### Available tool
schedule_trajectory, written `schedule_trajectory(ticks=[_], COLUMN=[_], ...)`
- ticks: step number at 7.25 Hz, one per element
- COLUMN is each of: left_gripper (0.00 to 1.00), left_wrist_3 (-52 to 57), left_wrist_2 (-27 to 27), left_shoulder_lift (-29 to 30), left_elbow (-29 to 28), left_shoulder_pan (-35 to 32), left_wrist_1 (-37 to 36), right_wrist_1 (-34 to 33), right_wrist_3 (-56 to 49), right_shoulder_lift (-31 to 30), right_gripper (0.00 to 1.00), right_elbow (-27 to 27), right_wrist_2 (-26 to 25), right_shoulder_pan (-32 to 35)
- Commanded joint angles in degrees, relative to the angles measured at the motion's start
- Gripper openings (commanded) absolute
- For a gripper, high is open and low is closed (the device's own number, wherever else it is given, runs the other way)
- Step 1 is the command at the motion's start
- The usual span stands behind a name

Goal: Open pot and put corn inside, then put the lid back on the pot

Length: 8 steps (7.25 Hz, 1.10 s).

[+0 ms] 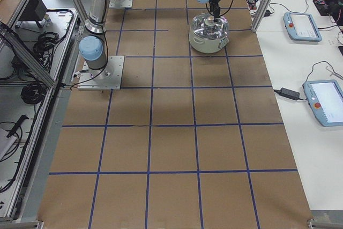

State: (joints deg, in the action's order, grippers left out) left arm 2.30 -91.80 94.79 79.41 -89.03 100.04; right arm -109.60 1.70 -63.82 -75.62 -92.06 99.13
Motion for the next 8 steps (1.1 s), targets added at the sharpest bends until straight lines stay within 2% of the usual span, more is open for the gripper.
schedule_trajectory(ticks=[1,6,8], left_gripper=[1.00,1.00,1.00], left_wrist_3=[0.3,0.5,0.5], left_wrist_2=[0.0,-0.1,-0.1], left_shoulder_lift=[0.0,0.2,0.2], left_elbow=[0.1,0.0,0.0], left_shoulder_pan=[0.0,0.4,0.4], left_wrist_1=[0.0,0.0,0.0], right_wrist_1=[-0.6,-0.5,-0.5], right_wrist_3=[0.1,0.2,0.2], right_shoulder_lift=[1.1,1.2,2.1], right_gripper=[1.00,1.00,0.94], right_elbow=[-0.3,-0.4,-0.4], right_wrist_2=[0.7,0.9,0.9], right_shoulder_pan=[0.8,1.6,1.6])
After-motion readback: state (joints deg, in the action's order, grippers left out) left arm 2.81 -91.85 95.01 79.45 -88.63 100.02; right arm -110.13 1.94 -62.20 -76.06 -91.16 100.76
